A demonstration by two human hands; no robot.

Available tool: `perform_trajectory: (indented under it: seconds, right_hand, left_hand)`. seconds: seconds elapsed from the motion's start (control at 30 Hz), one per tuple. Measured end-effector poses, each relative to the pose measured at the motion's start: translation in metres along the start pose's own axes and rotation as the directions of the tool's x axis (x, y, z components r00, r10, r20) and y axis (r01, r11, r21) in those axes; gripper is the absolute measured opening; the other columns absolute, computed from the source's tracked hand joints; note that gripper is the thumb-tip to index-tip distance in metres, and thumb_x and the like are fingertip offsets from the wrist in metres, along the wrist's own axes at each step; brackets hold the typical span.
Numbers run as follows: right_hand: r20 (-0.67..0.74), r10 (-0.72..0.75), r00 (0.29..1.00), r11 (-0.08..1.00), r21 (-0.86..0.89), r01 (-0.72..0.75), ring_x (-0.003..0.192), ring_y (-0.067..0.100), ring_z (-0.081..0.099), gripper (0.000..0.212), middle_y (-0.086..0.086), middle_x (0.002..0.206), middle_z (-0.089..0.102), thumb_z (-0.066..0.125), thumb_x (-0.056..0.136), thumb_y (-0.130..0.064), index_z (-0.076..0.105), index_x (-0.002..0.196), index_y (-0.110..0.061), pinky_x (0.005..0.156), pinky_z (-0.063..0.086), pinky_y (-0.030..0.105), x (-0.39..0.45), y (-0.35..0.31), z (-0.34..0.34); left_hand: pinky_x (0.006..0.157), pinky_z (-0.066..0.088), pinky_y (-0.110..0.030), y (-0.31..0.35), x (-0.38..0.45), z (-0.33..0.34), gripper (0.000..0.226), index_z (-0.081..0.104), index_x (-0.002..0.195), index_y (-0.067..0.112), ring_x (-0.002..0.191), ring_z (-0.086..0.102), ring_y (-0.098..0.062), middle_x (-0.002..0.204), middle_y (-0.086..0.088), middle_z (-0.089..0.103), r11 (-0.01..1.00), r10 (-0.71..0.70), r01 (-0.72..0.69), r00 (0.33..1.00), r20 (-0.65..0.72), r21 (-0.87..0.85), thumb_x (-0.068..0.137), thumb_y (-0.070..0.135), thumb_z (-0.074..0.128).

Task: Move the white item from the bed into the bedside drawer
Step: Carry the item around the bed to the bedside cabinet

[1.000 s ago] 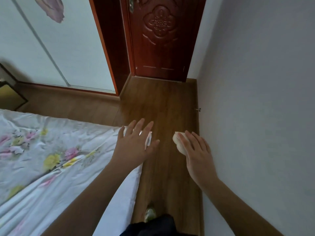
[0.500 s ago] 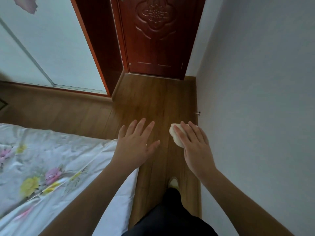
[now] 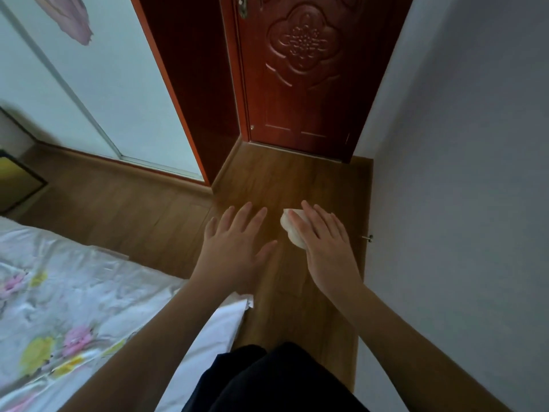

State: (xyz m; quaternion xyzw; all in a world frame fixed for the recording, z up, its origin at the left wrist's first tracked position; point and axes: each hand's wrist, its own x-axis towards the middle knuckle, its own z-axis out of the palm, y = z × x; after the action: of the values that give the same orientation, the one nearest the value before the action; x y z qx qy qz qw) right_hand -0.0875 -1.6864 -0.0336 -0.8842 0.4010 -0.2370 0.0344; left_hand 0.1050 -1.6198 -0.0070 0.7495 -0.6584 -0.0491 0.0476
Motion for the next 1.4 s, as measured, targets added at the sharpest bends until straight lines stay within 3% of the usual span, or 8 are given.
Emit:
perform_trajectory:
  seconds: [0.27,0.47,0.77,0.93,1.07,1.2,1.4]
  right_hand:
    - [0.123,-0.113,0.986,0.994,0.026,0.111,0.14,0.025,0.036,0.079,0.006,0.152,0.041,0.074,0.08,-0.023,0.035,0.148,-0.027,0.114,0.031,0.044,0.109,0.019,0.051]
    - [0.17,-0.285,0.943,0.958,0.094,0.272,0.137,0.027,0.042,0.076,0.007,0.148,0.047,0.073,0.078,-0.023,0.038,0.145,-0.024,0.113,0.032,0.044,0.2,-0.003,0.091]
    - [0.233,-0.422,0.876,0.904,0.184,0.386,0.137,0.027,0.041,0.074,0.007,0.148,0.047,0.068,0.08,-0.02,0.035,0.146,-0.024,0.114,0.031,0.045,0.315,-0.021,0.135]
    - [0.302,-0.527,0.795,0.848,0.252,0.467,0.141,0.026,0.035,0.074,0.005,0.151,0.042,0.066,0.083,-0.013,0.033,0.148,-0.026,0.117,0.025,0.045,0.376,-0.033,0.175]
    - [0.273,-0.663,0.697,0.746,0.313,0.588,0.142,0.028,0.033,0.069,0.007,0.153,0.039,0.06,0.086,-0.013,0.033,0.149,-0.024,0.115,0.028,0.051,0.438,-0.039,0.207]
    - [0.21,-0.74,0.639,0.665,0.367,0.65,0.139,0.03,0.037,0.071,0.009,0.15,0.043,0.06,0.081,-0.013,0.035,0.147,-0.023,0.112,0.031,0.055,0.494,-0.044,0.234]
    - [0.232,-0.835,0.499,0.547,0.448,0.708,0.143,0.029,0.031,0.057,0.007,0.154,0.037,0.027,0.093,-0.024,0.029,0.15,-0.024,0.112,0.028,0.055,0.544,-0.065,0.266]
  left_hand:
    - [0.112,0.025,-0.063,-0.061,0.079,0.007,0.073,0.017,0.147,0.035,0.145,0.023,-0.031,0.159,0.0,0.027,0.989,-0.149,0.148,0.988,-0.029,-0.025,0.086,0.075,0.01]
    - [0.112,0.027,-0.06,-0.129,0.124,0.002,0.076,0.02,0.147,0.037,0.144,0.028,-0.031,0.157,0.0,0.032,0.947,-0.315,0.309,0.946,-0.074,-0.089,0.084,0.077,0.007]
    - [0.106,0.033,-0.058,-0.196,0.177,-0.012,0.069,0.032,0.145,0.032,0.137,0.04,-0.032,0.15,-0.002,0.043,0.898,-0.439,0.438,0.89,-0.124,-0.042,0.089,0.071,0.024]
    - [0.107,0.033,-0.061,-0.223,0.216,-0.015,0.072,0.028,0.146,0.032,0.139,0.037,-0.033,0.152,-0.004,0.041,0.841,-0.538,0.541,0.837,-0.104,0.001,0.088,0.073,0.017]
    - [0.107,0.034,-0.062,-0.245,0.253,-0.014,0.074,0.032,0.146,0.031,0.14,0.035,-0.032,0.152,-0.005,0.041,0.769,-0.638,0.639,0.765,-0.089,-0.019,0.088,0.071,0.01]
    - [0.111,0.026,-0.065,-0.261,0.299,-0.015,0.067,0.032,0.146,0.03,0.144,0.025,-0.032,0.154,-0.006,0.037,0.657,-0.752,0.753,0.648,-0.122,-0.047,0.09,0.067,0.026]
    - [0.113,0.023,-0.06,-0.287,0.312,-0.023,0.067,0.027,0.149,0.029,0.146,0.02,-0.029,0.155,-0.007,0.032,0.569,-0.806,0.821,0.547,-0.227,-0.046,0.091,0.059,0.036]
